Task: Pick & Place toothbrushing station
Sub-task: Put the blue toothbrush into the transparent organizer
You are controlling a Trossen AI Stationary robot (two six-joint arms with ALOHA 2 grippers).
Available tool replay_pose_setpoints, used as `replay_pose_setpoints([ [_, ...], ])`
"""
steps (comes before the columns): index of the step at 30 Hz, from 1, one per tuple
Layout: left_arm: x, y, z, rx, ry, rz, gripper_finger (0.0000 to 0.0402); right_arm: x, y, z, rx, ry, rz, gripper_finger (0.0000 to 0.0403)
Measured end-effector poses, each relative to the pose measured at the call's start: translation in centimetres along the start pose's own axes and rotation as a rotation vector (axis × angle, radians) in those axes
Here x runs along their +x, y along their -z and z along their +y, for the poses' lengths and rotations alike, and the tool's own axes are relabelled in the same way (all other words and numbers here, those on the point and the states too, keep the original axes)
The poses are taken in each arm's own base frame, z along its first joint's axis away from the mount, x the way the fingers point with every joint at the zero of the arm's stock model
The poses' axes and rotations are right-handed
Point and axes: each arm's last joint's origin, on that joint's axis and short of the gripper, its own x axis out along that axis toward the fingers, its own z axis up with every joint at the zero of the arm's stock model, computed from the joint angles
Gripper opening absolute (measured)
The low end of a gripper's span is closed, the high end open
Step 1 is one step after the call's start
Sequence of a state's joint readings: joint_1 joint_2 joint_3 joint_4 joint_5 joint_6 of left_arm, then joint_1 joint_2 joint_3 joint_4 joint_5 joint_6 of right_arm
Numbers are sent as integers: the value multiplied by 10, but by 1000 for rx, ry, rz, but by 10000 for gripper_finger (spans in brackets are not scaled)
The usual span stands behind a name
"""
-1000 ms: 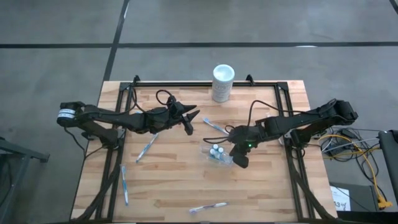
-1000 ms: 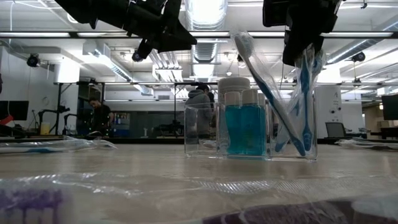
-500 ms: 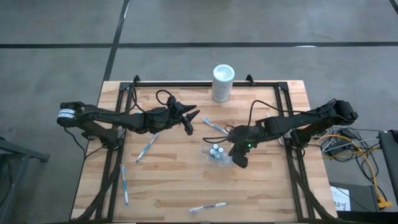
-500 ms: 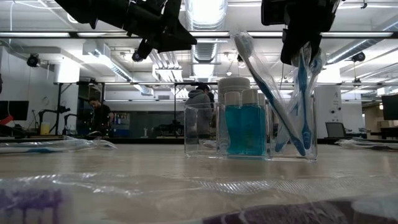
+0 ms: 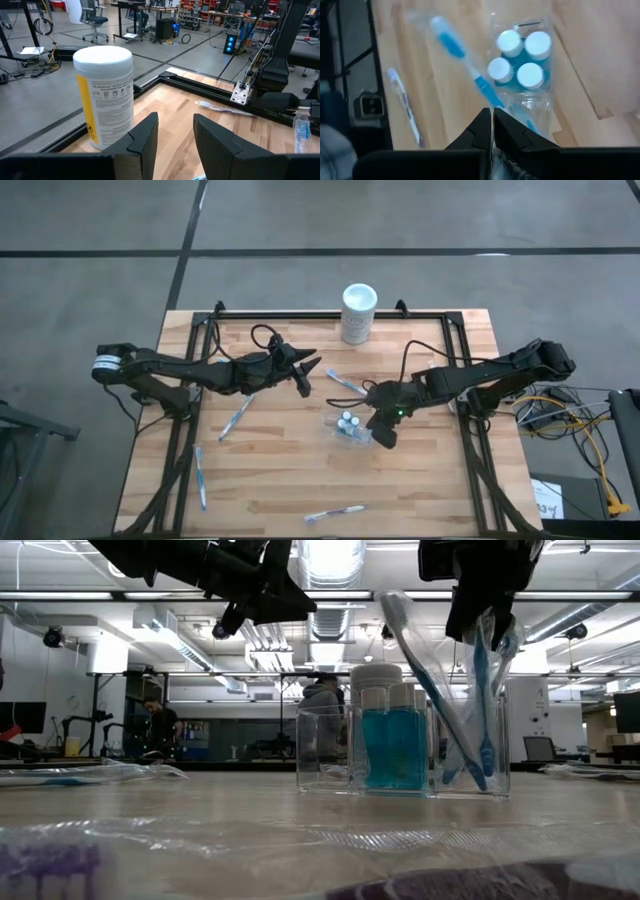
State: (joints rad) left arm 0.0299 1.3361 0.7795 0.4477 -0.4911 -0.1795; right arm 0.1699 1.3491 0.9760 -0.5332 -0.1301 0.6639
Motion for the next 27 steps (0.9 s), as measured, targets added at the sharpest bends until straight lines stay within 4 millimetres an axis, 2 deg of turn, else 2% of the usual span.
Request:
replay_pose_setpoints([
  [6,0,0,0,0,0,0,129,0,0,-3,141,71,-43,22],
  [18,0,0,0,0,0,0,129,-1,1,-4,152,85,-28,133],
  [27,0,0,0,0,0,1,129,-17,-2,-1,146,72,-127,172],
])
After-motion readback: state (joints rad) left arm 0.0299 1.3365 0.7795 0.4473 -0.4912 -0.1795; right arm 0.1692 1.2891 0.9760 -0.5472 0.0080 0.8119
